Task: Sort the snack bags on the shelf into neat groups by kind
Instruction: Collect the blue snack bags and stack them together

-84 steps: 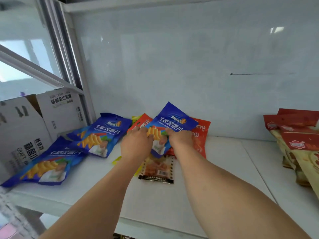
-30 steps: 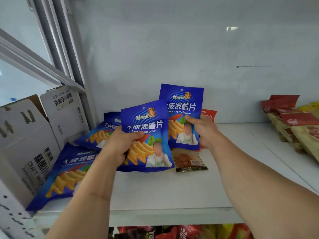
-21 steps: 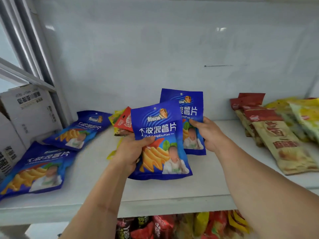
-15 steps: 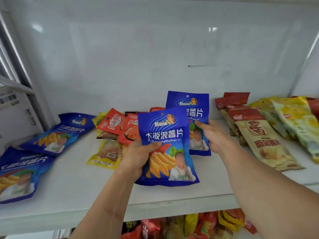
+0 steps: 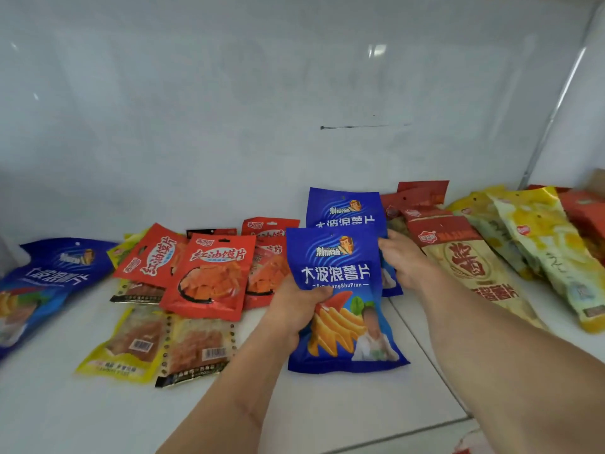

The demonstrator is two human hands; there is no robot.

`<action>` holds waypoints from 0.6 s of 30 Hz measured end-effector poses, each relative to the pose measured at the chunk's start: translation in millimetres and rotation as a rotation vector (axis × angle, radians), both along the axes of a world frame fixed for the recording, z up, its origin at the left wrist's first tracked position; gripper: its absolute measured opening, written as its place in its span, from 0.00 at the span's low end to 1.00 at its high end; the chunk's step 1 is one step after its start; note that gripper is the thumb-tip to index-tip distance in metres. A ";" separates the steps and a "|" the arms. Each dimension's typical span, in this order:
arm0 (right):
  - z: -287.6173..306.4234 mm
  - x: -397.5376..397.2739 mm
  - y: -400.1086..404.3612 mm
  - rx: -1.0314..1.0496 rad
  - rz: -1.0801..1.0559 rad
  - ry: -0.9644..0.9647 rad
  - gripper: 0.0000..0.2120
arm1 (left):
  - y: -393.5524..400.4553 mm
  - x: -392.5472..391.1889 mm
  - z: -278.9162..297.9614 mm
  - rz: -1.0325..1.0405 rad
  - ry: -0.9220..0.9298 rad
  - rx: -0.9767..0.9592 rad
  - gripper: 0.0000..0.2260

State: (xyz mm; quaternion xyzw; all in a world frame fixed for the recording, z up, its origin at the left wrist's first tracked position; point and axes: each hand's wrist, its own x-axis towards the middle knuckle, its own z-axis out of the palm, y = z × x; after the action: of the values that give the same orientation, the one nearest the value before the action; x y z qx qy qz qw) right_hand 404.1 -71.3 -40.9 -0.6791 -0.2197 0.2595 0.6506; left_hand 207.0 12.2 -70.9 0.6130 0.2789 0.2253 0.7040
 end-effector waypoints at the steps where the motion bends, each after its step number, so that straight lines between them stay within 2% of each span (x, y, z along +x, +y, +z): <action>1: -0.5 4.1 1.5 -0.015 -0.010 -0.002 0.07 | 0.5 6.2 -1.0 0.002 0.010 -0.008 0.12; 6: -2.8 30.3 19.4 -0.045 -0.107 0.179 0.23 | 5.2 32.0 -5.6 0.110 0.074 0.109 0.14; 9: -0.4 37.8 24.0 -0.061 -0.029 0.197 0.30 | 3.8 49.8 -9.6 0.163 0.107 0.217 0.20; 13: -0.6 45.8 21.1 -0.120 0.083 0.077 0.26 | -1.0 74.1 -16.4 0.267 0.200 0.304 0.20; 16: -6.4 50.7 21.3 -0.078 0.111 0.040 0.19 | -4.1 85.8 -18.7 0.360 0.370 0.518 0.25; 18: -9.6 54.6 23.3 -0.069 0.114 0.015 0.15 | -4.0 91.1 -18.1 0.397 0.391 0.532 0.26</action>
State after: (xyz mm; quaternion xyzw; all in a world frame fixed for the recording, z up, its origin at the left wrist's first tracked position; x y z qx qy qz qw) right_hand 458.7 -47.9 -50.5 -0.6857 -0.2442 0.3086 0.6124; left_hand 298.1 8.2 -89.1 0.7398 0.4530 0.3007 0.3964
